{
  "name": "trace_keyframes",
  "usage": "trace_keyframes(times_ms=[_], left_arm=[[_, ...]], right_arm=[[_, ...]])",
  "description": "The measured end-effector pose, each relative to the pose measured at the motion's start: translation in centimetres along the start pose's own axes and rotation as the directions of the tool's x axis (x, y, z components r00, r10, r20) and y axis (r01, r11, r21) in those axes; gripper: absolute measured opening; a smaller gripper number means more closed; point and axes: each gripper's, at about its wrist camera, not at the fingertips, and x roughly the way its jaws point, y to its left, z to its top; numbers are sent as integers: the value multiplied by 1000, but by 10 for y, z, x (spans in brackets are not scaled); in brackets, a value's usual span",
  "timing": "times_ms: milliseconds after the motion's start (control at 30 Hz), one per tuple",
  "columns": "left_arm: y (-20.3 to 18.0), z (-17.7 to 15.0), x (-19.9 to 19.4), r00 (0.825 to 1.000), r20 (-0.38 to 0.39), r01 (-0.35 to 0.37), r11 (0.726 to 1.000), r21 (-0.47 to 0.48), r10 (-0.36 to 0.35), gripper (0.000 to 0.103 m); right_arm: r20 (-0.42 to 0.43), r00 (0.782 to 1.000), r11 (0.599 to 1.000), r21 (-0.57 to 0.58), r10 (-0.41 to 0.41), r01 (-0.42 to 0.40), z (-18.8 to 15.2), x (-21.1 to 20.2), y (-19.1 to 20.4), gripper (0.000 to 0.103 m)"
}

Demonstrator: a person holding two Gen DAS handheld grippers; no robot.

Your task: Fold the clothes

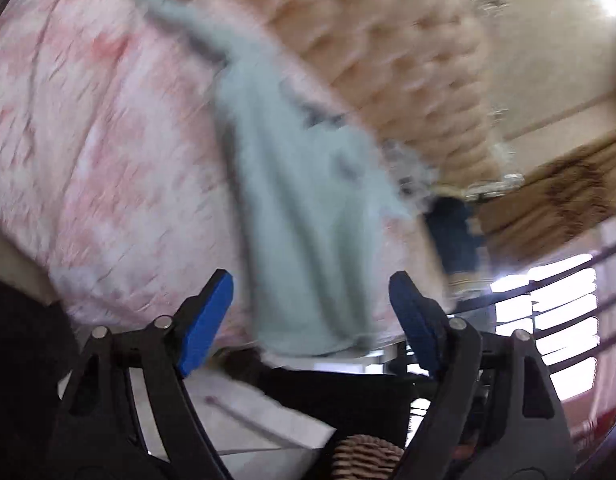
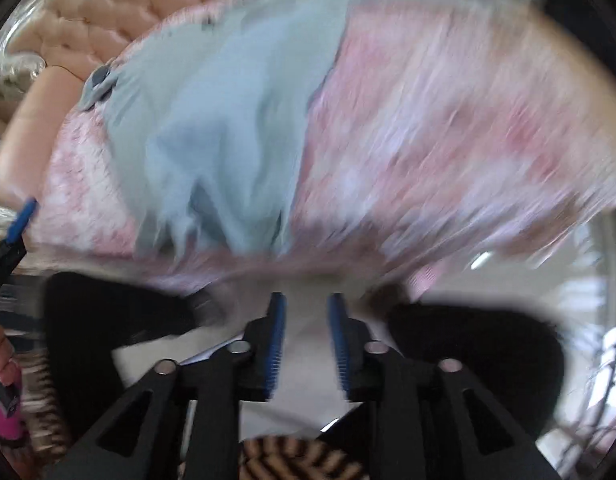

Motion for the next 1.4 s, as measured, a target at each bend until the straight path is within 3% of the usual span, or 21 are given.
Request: trace_keyframes(times_ms=[33, 67, 100, 133, 167, 200, 367, 433, 467, 500, 567, 633, 667, 800, 867, 933, 1067, 1100, 1167, 1267, 1400], left_arm=[[9, -4, 5, 1000, -11, -1, 999, -39, 1, 83], [14, -7, 6, 1000, -15, 17, 998, -67, -18, 83], [17, -10, 5, 999, -17, 27, 997, -76, -28, 87], [17, -13, 5, 999, -17, 35, 996, -76, -37, 93], [18, -17, 4, 999, -15, 41, 996, -74, -43, 96], [19, -21, 1, 999, -10, 42, 997, -67, -43, 99], [36, -27, -30, 995, 98, -15, 991, -134, 28, 99], [34, -22, -42, 992, 111, -50, 993, -105, 62, 101], [31, -19, -45, 991, 110, -68, 994, -81, 76, 101], [28, -19, -46, 991, 106, -80, 995, -54, 85, 102], [18, -18, -41, 991, 95, -98, 995, 4, 97, 102], [9, -18, -30, 993, 76, -94, 994, 49, 90, 102], [7, -18, -24, 996, 60, -70, 996, 59, 67, 102], [-2, -24, -6, 1000, 24, -21, 994, 107, 18, 102], [0, -29, -2, 1000, 8, -5, 994, 110, 4, 102], [6, -31, 1, 999, 3, 34, 997, 72, -34, 102], [17, -32, 9, 990, 3, 143, 989, -33, -143, 102], [19, -33, 13, 984, 4, 180, 981, -69, -181, 103], [21, -36, 22, 964, 6, 264, 956, -127, -265, 103], [16, -42, 41, 911, 19, 407, 893, -194, -411, 103], [8, -48, 62, 854, 25, 509, 823, -252, -520, 103]], right_arm=[[55, 997, 997, -59, 46, -43, 5, -10, 15, 52], [83, 991, 988, -126, 103, -93, 7, -14, 32, 76], [94, 988, 976, -195, 121, -101, 7, -14, 49, 88], [113, 992, 962, -270, 63, -31, 3, -10, 64, 88], [146, 989, 932, -352, -34, 84, -5, -4, 78, 88], [182, 981, 890, -433, -70, 144, -13, 1, 92, 88], [351, 936, 642, -717, -3, 271, -41, 12, 161, 86], [368, 930, 539, -779, -21, 320, -41, 33, 178, 82], [361, 931, 492, -802, -54, 340, -39, 48, 181, 71], [332, 940, 468, -821, -75, 327, -37, 61, 180, 62], [265, 960, 431, -859, -86, 276, -33, 83, 172, 59], [235, 968, 380, -891, -82, 249, -36, 95, 158, 24], [219, 972, 385, -892, -88, 236, -33, 99, 152, 5], [131, 991, 604, -791, 11, 98, 0, 91, 125, 5], [42, 986, 725, -682, 164, -92, 19, 77, 107, 5], [-7, 943, 781, -558, 334, -281, 37, 59, 89, 5], [28, 814, 775, -324, 581, -542, 66, 31, 55, 5], [44, 773, 754, -259, 633, -603, 74, 29, 47, 5], [92, 668, 674, -127, 739, -728, 89, 23, 32, 5], [161, 538, 546, -10, 827, -838, 99, 19, 18, 5], [230, 430, 427, 64, 873, -902, 101, 16, 8, 5]])
